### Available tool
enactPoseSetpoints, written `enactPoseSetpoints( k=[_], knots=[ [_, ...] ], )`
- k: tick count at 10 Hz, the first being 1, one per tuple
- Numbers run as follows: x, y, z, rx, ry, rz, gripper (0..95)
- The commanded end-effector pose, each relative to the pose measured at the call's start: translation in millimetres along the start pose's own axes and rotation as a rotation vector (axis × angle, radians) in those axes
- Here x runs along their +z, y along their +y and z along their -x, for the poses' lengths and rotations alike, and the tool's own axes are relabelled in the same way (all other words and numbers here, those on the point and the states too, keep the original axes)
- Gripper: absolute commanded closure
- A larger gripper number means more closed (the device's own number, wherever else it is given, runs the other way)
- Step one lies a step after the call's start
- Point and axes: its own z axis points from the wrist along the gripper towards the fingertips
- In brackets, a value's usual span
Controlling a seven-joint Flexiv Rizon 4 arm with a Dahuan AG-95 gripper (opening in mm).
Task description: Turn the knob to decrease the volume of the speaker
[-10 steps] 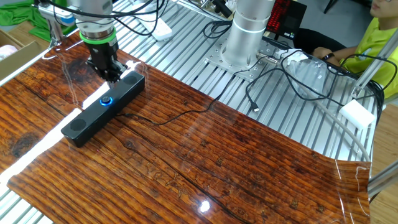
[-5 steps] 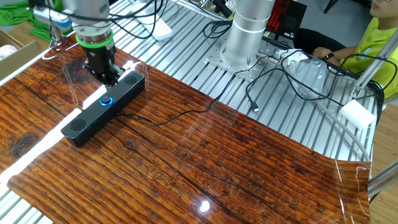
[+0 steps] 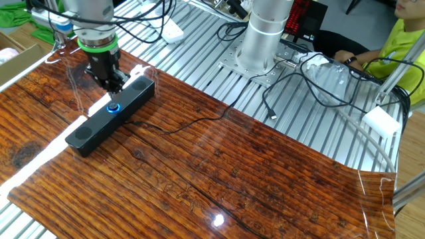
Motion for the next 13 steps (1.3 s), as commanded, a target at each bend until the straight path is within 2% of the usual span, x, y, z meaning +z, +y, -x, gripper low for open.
enactPoseSetpoints(
  k=[1,3,6,8,11,13],
  knots=[
    [-0.3,0.4,-0.2,-0.001,-0.002,-0.005,95.0],
    [3.7,0.7,0.4,0.004,-0.005,-0.002,95.0],
    [3.2,-1.3,1.7,0.001,-0.002,-0.004,95.0],
    [9.6,-3.5,3.8,-0.005,-0.003,-0.001,95.0],
    [4.9,-9.5,7.8,0.004,0.006,0.002,95.0],
    [2.5,-11.7,9.0,0.009,0.002,0.003,95.0]
  ],
)
